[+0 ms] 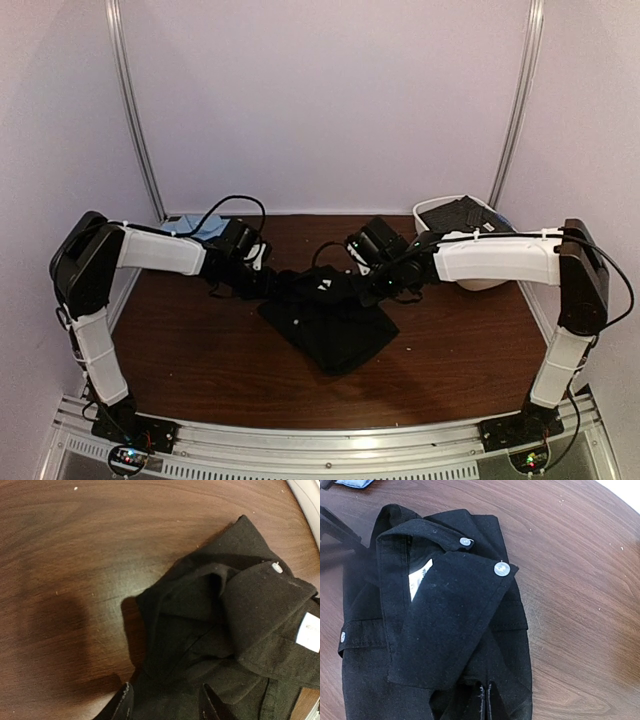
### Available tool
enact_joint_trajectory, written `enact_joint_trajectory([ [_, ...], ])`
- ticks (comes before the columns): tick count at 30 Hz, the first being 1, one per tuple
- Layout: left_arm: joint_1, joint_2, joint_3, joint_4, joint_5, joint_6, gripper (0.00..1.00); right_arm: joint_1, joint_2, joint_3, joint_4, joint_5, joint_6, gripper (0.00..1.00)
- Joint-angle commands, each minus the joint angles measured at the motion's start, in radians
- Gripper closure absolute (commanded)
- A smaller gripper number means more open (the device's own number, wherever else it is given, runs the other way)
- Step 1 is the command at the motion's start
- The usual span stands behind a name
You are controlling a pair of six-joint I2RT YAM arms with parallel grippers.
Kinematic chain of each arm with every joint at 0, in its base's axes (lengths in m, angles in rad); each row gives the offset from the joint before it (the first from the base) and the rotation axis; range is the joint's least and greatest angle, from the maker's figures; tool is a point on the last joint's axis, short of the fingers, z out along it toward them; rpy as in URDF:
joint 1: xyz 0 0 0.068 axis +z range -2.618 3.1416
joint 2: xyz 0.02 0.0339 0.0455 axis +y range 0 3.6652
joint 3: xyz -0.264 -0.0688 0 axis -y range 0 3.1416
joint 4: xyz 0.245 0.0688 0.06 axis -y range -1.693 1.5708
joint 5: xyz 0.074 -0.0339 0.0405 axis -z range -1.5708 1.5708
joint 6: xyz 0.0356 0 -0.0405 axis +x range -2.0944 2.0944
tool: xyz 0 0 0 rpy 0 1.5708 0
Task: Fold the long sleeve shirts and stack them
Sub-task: Flatten out the crumpled shirt at the center of the board.
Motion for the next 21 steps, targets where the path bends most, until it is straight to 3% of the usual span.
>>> enact_joint_trajectory([
  [1, 0.007, 0.051, 0.030, 0.049, 0.010, -0.012, 0.55, -0.002, -0.016, 0.008, 0.015, 0.023, 0.011, 1.00],
  [6, 0.007, 0.104, 0.076, 0.060, 0.023, -0.019, 0.62, -0.001, -0.044, 0.001, 0.014, -0.012, 0.006, 0.96],
  [12, 0.007, 0.127, 0.107, 0.078, 0.051, -0.029, 0.79, 0.006, -0.106, -0.047, 0.030, -0.074, 0.014, 0.45],
  [14, 0.007, 0.127, 0.116, 0.079, 0.053, -0.026, 0.86, 0.014, -0.124, -0.065, 0.032, -0.081, 0.021, 0.33],
  [18, 0.007, 0.110, 0.124, 0.075, 0.050, -0.023, 0.99, 0.038, -0.128, -0.092, 0.033, -0.105, 0.039, 0.23],
  [21, 0.007, 0.088, 0.126, 0.068, 0.042, -0.019, 1.00, 0.068, -0.119, -0.105, 0.035, -0.120, 0.053, 0.20],
])
